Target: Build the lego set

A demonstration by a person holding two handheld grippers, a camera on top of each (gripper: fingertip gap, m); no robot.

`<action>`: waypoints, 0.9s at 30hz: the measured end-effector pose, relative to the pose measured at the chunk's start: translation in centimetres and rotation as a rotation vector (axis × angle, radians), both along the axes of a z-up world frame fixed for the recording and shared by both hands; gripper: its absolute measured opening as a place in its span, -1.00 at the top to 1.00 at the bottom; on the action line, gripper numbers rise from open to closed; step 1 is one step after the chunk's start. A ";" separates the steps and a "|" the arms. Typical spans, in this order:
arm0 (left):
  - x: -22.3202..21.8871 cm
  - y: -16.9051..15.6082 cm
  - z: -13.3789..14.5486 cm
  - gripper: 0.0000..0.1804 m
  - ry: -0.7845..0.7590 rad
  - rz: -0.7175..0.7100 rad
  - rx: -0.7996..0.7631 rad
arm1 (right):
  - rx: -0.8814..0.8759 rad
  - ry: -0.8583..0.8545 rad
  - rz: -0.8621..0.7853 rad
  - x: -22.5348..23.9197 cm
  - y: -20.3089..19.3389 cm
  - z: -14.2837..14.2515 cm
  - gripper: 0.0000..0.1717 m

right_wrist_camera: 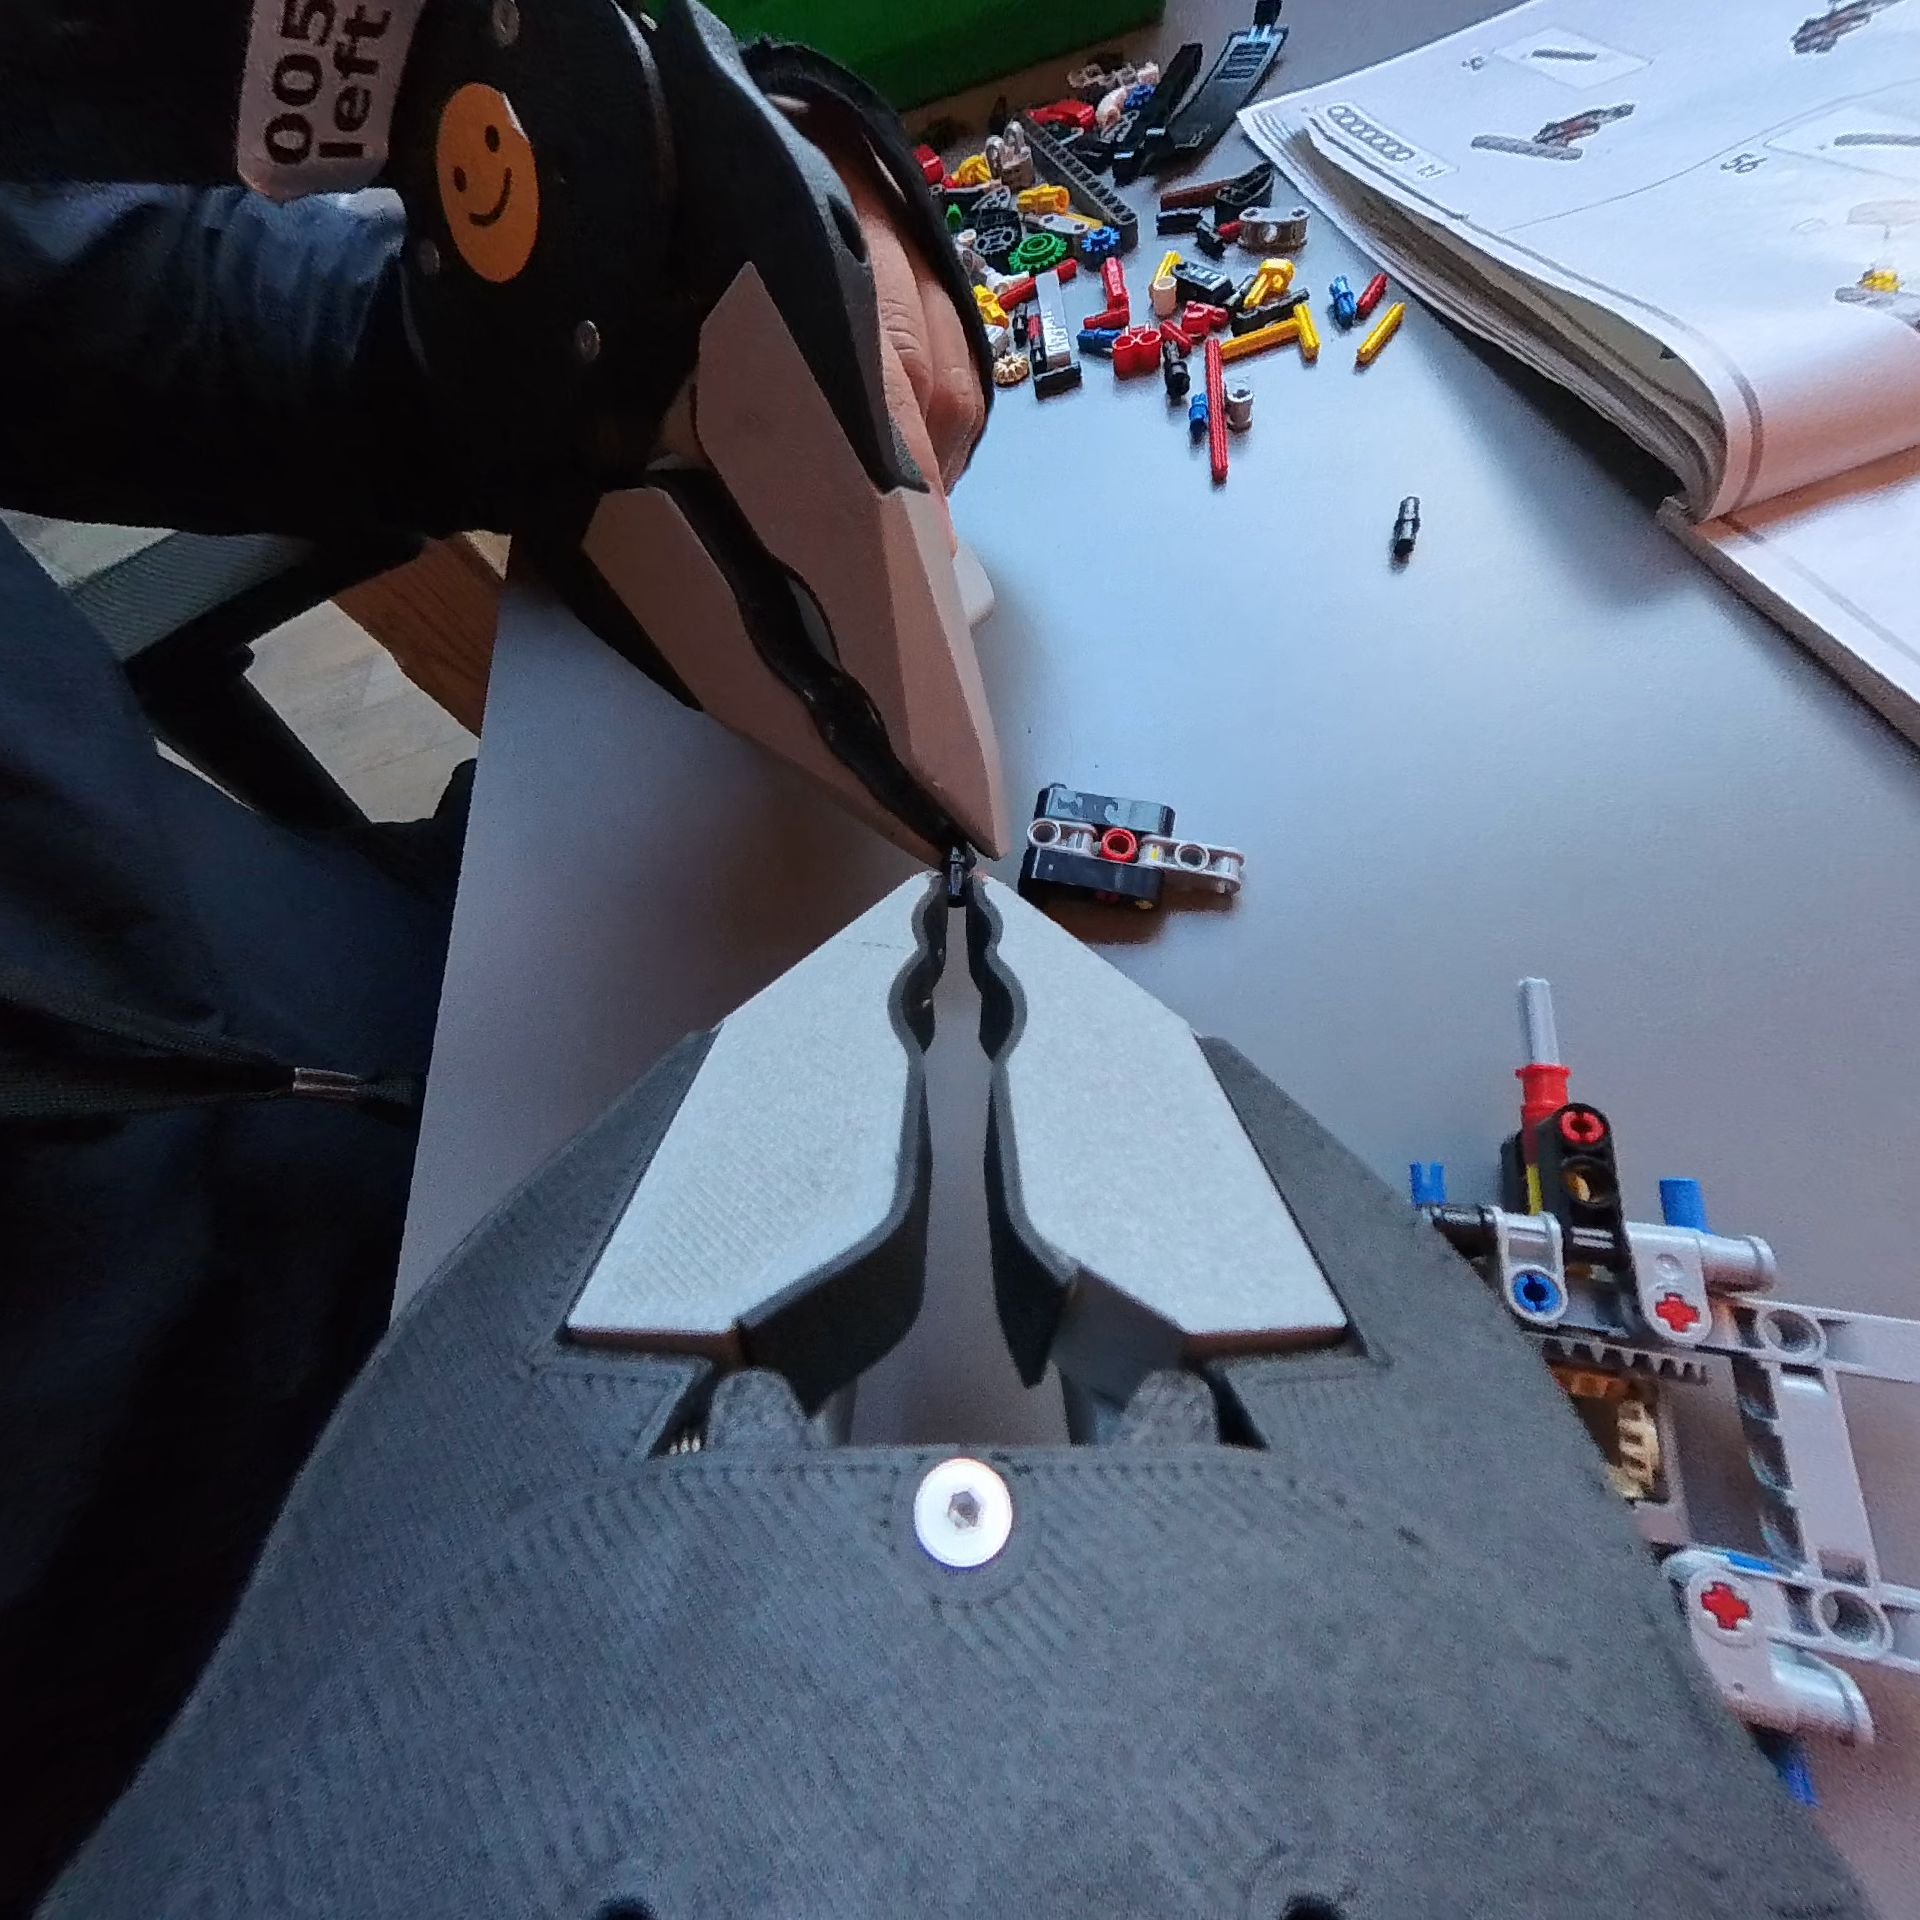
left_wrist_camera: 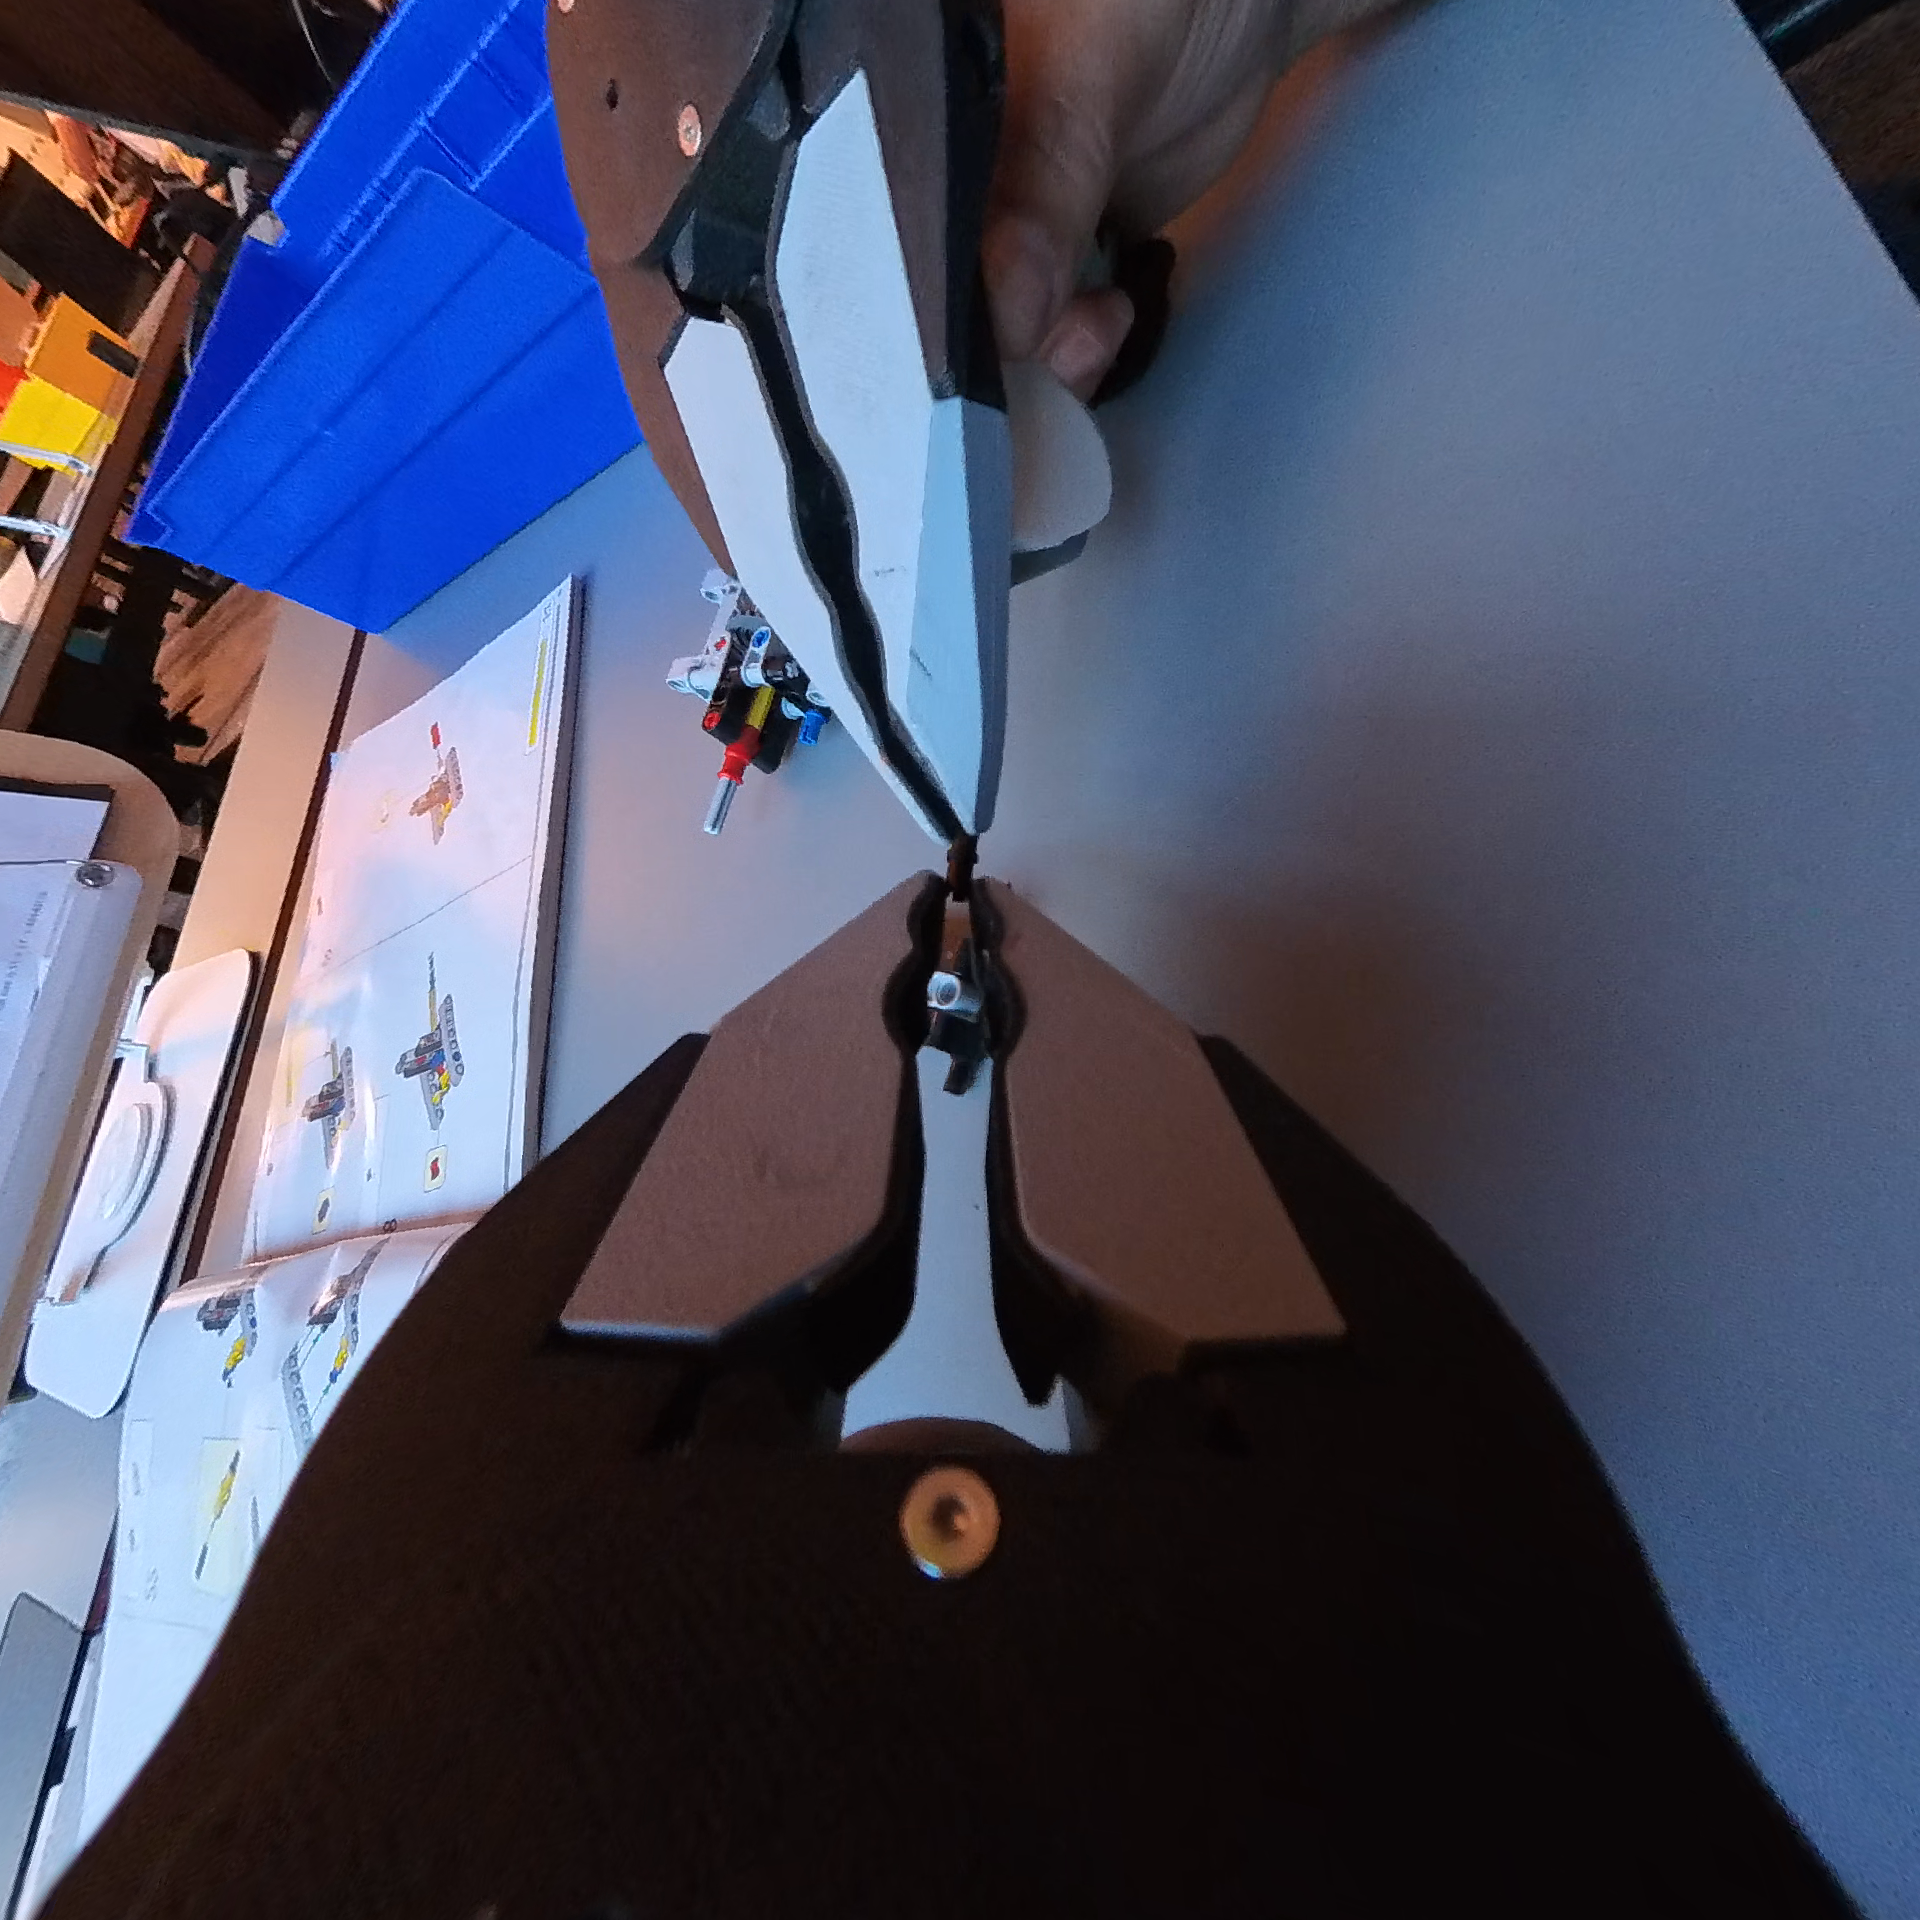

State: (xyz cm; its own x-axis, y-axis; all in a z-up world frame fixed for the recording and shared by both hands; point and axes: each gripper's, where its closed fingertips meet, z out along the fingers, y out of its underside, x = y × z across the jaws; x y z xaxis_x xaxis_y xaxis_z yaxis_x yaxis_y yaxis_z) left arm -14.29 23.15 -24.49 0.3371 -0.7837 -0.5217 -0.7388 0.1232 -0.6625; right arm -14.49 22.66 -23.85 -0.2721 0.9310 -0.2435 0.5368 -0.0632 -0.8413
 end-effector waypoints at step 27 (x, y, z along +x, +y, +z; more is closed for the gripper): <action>0.2 0.1 0.6 0.98 -0.058 0.001 0.023 | 0.053 0.032 -0.014 -0.2 0.1 0.4 0.97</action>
